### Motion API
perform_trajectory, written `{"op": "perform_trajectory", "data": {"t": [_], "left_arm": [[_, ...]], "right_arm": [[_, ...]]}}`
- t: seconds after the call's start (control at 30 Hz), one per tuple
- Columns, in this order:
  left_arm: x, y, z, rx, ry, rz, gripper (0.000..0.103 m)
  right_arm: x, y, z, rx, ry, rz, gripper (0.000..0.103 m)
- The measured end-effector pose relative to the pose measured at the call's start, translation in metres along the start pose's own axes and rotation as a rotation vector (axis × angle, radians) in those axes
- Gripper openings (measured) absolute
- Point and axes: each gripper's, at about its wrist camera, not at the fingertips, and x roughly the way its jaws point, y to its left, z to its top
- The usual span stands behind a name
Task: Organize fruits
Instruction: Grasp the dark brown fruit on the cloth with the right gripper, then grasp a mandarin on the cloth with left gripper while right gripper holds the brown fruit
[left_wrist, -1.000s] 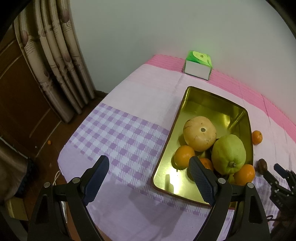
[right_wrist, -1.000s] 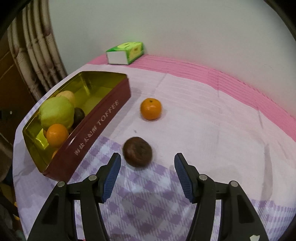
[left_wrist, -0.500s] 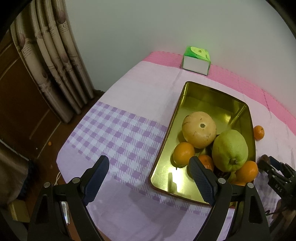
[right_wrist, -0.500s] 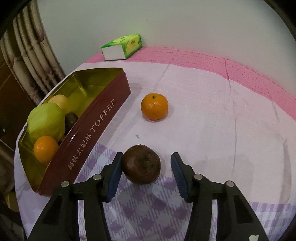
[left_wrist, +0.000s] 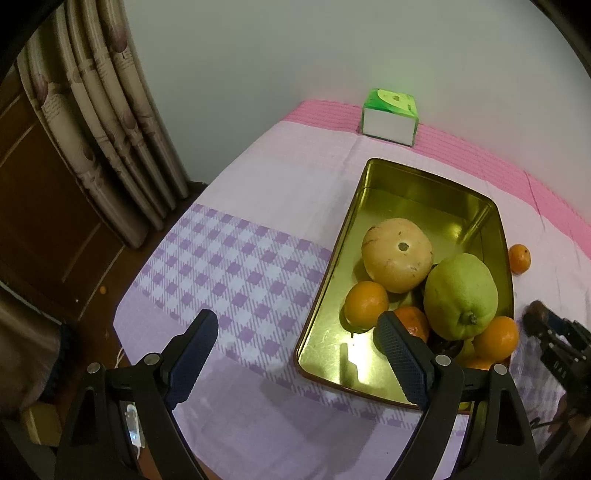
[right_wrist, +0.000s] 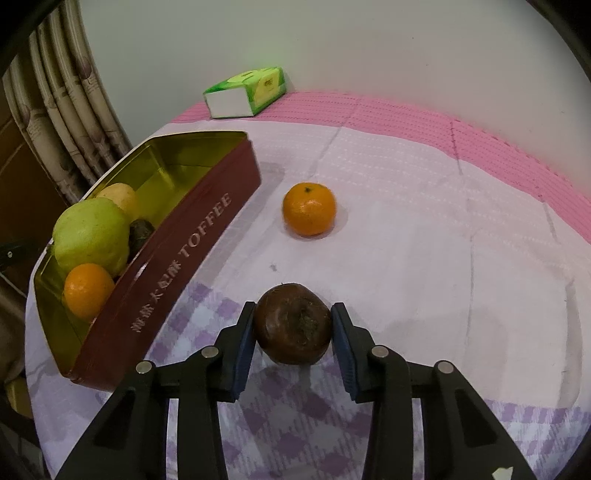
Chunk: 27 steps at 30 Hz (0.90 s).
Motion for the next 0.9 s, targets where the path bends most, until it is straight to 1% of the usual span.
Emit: {"op": "perform_trajectory", "data": {"t": [0.13,0.23,0.3,0.43,0.47,0.67,0.9], "left_arm": [[-0.001,-0.005,0.000,0.013,-0.008,0.002,0.088],[-0.002,-0.011,-0.001,0.034,-0.011,0.000,0.088],[-0.004,-0.017,-0.001,0.050,-0.019,-0.006,0.088],[-0.010,-0.032,-0.001,0.085,-0.042,-0.021,0.088],[-0.011,-0.037,-0.001,0.094,-0.046,-0.026,0.088],[-0.014,-0.075,0.005,0.151,-0.050,-0.068,0.088],[-0.015,-0.131,0.017,0.236,-0.055,-0.144,0.088]], "right_arm": [[-0.003,-0.015,0.003,0.016,-0.024,-0.061,0.037],[-0.002,-0.034,0.004,0.043,-0.027,-0.104,0.037],[-0.002,-0.043,0.004,0.046,-0.032,-0.120,0.037],[-0.004,-0.052,0.004,0.018,-0.049,-0.165,0.037],[-0.004,-0.055,0.005,0.011,-0.055,-0.168,0.035],[-0.004,-0.066,0.005,-0.007,-0.071,-0.197,0.035],[-0.003,-0.073,0.005,-0.014,-0.088,-0.196,0.035]]}}
